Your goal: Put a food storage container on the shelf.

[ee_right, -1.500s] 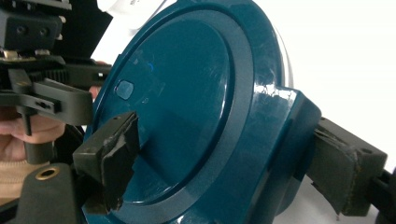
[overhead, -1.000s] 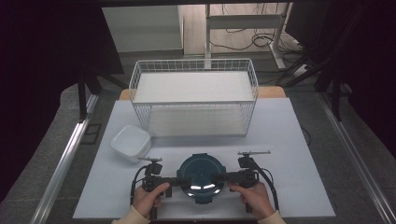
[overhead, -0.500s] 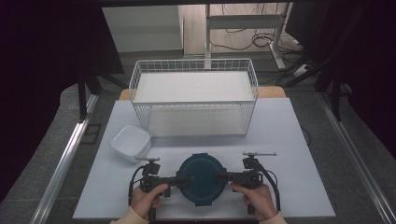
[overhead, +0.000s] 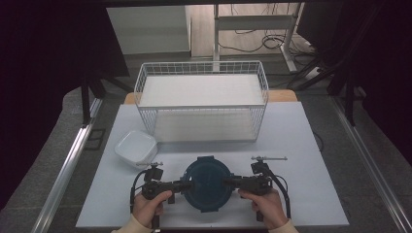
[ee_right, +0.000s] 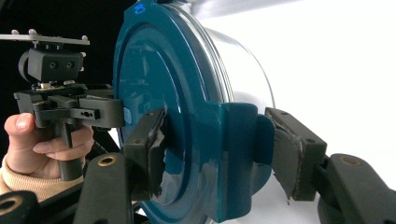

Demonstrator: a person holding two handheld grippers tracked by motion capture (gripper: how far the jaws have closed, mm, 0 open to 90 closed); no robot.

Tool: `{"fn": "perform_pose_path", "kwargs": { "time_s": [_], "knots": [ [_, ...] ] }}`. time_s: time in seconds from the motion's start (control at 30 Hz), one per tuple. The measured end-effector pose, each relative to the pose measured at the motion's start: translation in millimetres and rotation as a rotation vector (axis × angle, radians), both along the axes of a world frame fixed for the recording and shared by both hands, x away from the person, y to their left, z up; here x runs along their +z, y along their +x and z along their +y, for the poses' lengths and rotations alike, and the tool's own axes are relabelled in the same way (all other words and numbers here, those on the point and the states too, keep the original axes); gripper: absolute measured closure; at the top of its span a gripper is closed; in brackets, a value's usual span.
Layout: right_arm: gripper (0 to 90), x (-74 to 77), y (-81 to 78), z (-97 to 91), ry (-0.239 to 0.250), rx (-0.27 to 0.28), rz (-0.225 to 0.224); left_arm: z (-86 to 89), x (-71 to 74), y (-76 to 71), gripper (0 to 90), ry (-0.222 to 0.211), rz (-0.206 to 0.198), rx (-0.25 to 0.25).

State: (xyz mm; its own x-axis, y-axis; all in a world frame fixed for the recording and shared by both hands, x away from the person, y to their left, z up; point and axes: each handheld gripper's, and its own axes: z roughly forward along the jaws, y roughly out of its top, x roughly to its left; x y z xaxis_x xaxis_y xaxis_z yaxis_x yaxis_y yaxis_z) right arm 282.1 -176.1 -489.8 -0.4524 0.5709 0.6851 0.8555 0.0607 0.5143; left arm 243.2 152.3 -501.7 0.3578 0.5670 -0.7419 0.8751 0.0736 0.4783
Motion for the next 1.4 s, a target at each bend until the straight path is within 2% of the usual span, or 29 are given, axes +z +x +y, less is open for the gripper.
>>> {"fn": "perform_pose_path", "kwargs": {
  "time_s": [0.23, 0.53, 0.87, 1.27, 1.4],
  "knots": [
    [41.1, 13.0, 0.0, -0.5, -0.006, 0.016, -0.053, -1.2, 9.9, -1.0, 43.3, 0.001, -0.030, -0.002],
    [41.1, 21.2, 7.1, 0.6, -0.014, 0.025, -0.073, -1.2, 17.1, 6.3, 43.2, 0.004, -0.047, -0.004],
    [41.1, 43.0, 15.9, 2.5, -0.014, 0.026, -0.126, 1.2, 37.5, 15.4, 43.3, 0.008, -0.096, -0.004],
    [41.1, 69.6, 38.3, 9.8, -0.011, 0.022, -0.152, 7.8, 61.8, 37.4, 43.2, 0.004, -0.116, 0.003],
    [41.2, 77.1, 44.8, 11.0, -0.002, 0.024, -0.159, 9.5, 74.0, 44.8, 43.2, 0.015, -0.134, 0.004]
  ]
}}
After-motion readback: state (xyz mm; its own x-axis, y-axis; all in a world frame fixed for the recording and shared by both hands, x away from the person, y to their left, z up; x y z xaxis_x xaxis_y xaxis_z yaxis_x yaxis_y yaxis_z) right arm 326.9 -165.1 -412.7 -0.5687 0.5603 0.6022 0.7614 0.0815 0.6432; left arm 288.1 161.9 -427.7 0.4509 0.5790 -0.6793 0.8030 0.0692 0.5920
